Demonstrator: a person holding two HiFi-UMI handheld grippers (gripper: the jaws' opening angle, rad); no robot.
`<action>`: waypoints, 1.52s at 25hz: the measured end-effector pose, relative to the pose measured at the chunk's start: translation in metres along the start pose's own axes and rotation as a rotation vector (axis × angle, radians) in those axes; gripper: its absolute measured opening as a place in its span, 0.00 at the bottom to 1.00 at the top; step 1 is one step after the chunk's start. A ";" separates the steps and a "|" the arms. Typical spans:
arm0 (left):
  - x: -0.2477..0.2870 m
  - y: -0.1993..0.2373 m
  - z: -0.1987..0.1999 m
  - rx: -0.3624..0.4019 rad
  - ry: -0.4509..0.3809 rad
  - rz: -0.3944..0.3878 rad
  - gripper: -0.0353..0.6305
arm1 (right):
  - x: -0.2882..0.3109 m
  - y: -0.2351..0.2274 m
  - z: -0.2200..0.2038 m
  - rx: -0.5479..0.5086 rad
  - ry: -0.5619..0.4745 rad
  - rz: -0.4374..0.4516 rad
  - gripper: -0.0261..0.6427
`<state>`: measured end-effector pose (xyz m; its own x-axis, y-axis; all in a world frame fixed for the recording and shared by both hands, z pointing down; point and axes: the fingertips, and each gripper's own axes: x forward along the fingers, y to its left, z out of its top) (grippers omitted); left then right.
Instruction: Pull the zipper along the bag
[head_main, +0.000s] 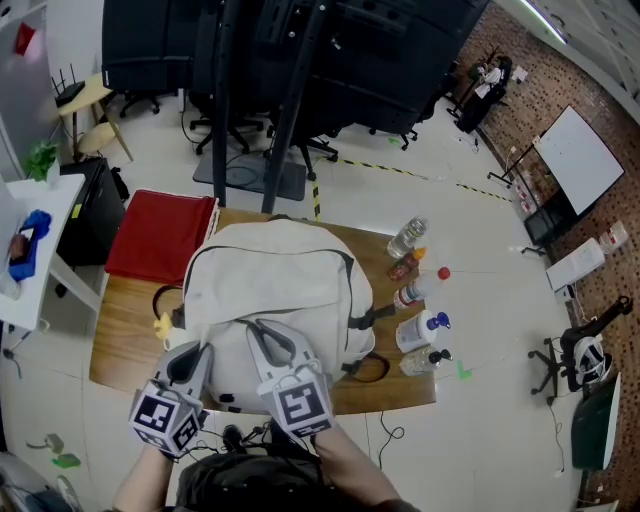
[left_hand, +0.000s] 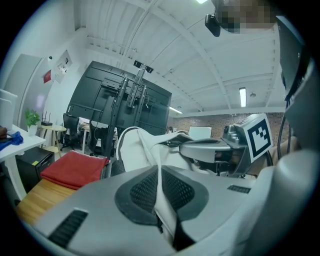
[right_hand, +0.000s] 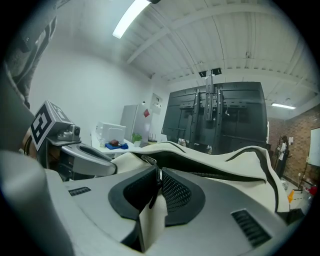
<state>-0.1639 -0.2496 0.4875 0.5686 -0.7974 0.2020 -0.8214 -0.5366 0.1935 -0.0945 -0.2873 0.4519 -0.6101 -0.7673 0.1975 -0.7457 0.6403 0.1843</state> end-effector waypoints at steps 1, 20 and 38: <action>0.000 0.000 0.001 -0.003 -0.001 0.000 0.11 | -0.001 -0.002 0.001 -0.001 -0.002 -0.010 0.13; 0.001 -0.002 0.000 -0.011 -0.005 0.016 0.11 | -0.080 -0.140 -0.030 0.061 0.020 -0.360 0.14; 0.004 -0.007 0.002 -0.020 -0.007 0.060 0.11 | -0.095 -0.160 -0.048 0.091 0.012 -0.391 0.14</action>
<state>-0.1558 -0.2499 0.4853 0.5176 -0.8302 0.2070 -0.8530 -0.4820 0.2002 0.0959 -0.3154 0.4493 -0.2725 -0.9518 0.1405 -0.9421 0.2936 0.1621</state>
